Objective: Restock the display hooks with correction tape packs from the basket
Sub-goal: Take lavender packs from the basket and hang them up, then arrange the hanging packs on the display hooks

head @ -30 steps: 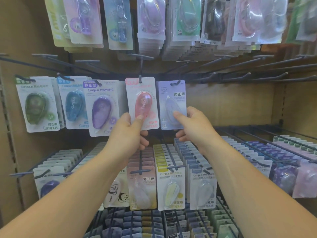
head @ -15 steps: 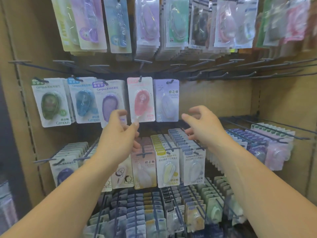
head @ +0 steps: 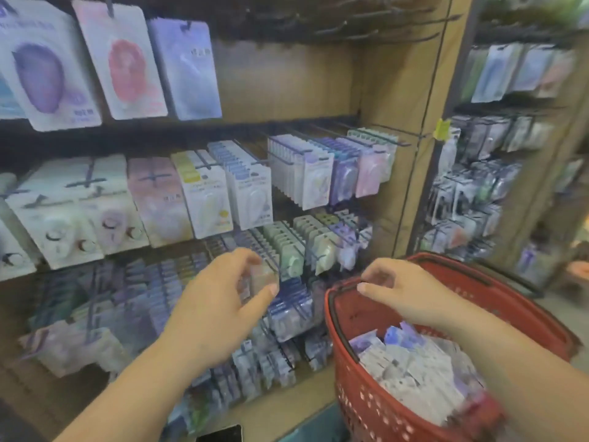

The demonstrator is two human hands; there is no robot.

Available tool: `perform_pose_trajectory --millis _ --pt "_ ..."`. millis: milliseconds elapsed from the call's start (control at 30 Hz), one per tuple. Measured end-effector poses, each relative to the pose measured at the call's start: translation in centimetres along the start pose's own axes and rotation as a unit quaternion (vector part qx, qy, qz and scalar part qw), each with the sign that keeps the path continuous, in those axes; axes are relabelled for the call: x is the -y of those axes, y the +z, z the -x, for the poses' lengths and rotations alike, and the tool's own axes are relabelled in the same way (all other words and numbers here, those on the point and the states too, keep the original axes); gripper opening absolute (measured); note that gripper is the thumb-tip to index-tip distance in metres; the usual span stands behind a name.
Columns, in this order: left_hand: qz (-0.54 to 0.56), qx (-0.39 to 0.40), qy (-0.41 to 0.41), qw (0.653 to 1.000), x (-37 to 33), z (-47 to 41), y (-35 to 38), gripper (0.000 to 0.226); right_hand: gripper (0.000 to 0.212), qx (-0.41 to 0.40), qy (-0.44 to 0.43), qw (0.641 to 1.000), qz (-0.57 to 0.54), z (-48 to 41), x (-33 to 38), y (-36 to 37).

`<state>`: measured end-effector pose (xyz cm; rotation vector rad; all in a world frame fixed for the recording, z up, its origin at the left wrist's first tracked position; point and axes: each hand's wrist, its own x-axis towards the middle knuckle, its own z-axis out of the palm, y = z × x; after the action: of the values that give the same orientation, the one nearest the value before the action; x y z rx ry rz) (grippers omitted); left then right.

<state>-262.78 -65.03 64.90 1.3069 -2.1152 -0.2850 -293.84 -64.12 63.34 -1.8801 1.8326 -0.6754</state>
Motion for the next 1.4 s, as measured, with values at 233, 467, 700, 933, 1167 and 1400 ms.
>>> perform_pose_trajectory --millis 233,467,700,933,1167,1400 --pt "-0.039 0.154 0.010 0.987 -3.4 3.1 12.5 0.052 0.017 0.041 0.124 0.991 0.005 5.3 -14.2 0.8" --pt "-0.108 0.175 -0.026 0.978 -6.7 3.2 23.2 0.056 0.019 0.134 0.104 0.984 0.057 4.4 -26.5 -2.5" --pt "-0.172 0.154 -0.136 0.963 -11.1 1.7 29.3 0.066 0.037 0.288 0.034 0.952 0.097 -1.1 -32.4 -3.7" --pt "-0.161 0.081 -0.209 0.961 -11.2 3.0 30.8 0.085 0.048 0.413 -0.015 0.895 0.166 -7.5 -32.8 0.3" --pt "-0.105 0.083 -0.269 0.954 -10.3 3.5 31.7 0.097 0.051 0.479 0.018 0.849 0.220 -9.0 -35.2 3.1" --pt "-0.099 0.078 -0.268 0.955 -10.0 3.4 32.1 0.101 0.049 0.503 0.036 0.840 0.202 -10.7 -36.7 5.3"
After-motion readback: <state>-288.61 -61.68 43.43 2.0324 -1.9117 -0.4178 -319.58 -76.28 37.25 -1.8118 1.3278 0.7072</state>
